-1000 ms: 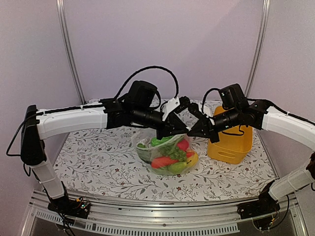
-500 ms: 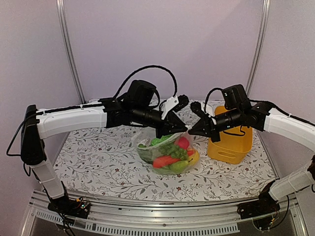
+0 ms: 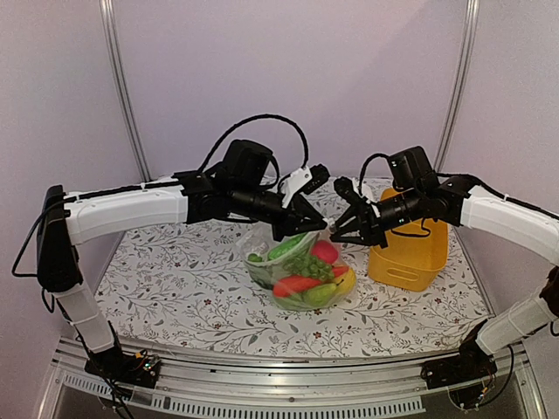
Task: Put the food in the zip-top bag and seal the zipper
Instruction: Hold the zipper food storage bag at the center of the board, then zip the zipper of the food storage bag.
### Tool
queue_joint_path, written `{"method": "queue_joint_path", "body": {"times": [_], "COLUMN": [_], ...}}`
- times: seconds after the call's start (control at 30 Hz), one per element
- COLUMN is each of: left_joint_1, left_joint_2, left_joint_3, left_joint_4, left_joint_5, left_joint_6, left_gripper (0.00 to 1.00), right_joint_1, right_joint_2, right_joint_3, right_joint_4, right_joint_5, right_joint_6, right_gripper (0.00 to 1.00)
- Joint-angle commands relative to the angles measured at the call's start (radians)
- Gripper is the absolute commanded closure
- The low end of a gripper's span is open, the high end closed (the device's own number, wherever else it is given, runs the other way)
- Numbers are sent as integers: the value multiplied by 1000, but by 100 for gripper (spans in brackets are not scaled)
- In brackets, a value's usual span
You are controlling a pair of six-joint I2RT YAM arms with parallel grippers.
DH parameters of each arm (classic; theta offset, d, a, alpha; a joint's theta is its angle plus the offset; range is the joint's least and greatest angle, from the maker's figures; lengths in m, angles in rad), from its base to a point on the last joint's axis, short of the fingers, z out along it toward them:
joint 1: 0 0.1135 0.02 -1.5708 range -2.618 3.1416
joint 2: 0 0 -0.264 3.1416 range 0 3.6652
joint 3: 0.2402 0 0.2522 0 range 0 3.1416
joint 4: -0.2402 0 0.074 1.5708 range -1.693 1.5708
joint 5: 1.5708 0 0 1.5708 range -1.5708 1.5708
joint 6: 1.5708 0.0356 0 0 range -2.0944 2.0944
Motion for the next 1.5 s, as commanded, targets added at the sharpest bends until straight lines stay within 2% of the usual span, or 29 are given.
{"method": "queue_joint_path", "body": {"times": [0.0,0.13,0.2,0.27,0.37,0.43,0.5,0.53,0.67,0.87,1.07,1.17,1.47], "left_joint_1": [10,9,9,9,9,9,9,9,9,8,9,9,9], "left_joint_2": [-16,-13,-18,-23,-28,-28,-31,-33,-39,-23,-20,-14,-25], "left_joint_3": [26,31,30,24,19,15,9,4,-21,-16,-6,8,10], "left_joint_4": [-28,-28,-26,-18,-13,-10,-2,12,63,82,55,26,-37], "left_joint_5": [21,34,41,44,52,65,75,79,79,86,60,44,-3], "left_joint_6": [-4,-4,-2,-4,-3,-4,-13,-20,-50,-67,-65,-60,-78], "left_gripper": [94,93,92,93,93,93,92,91,83,92,89,94,94], "right_joint_1": [-3,-4,-4,-3,-3,-4,-3,-3,-4,-3,-5,-5,-55], "right_joint_2": [15,23,26,31,34,32,30,30,14,-12,-42,-58,-80], "right_joint_3": [42,54,58,60,59,60,57,57,50,32,9,-8,-44], "right_joint_4": [-15,-5,3,4,4,8,19,23,32,33,50,67,126], "right_joint_5": [-33,-26,-3,16,19,20,34,38,46,62,84,107,136], "right_joint_6": [9,22,30,34,38,39,45,50,51,45,46,52,102], "right_gripper": [78,88,87,82,84,88,98,100,100,100,100,100,100]}}
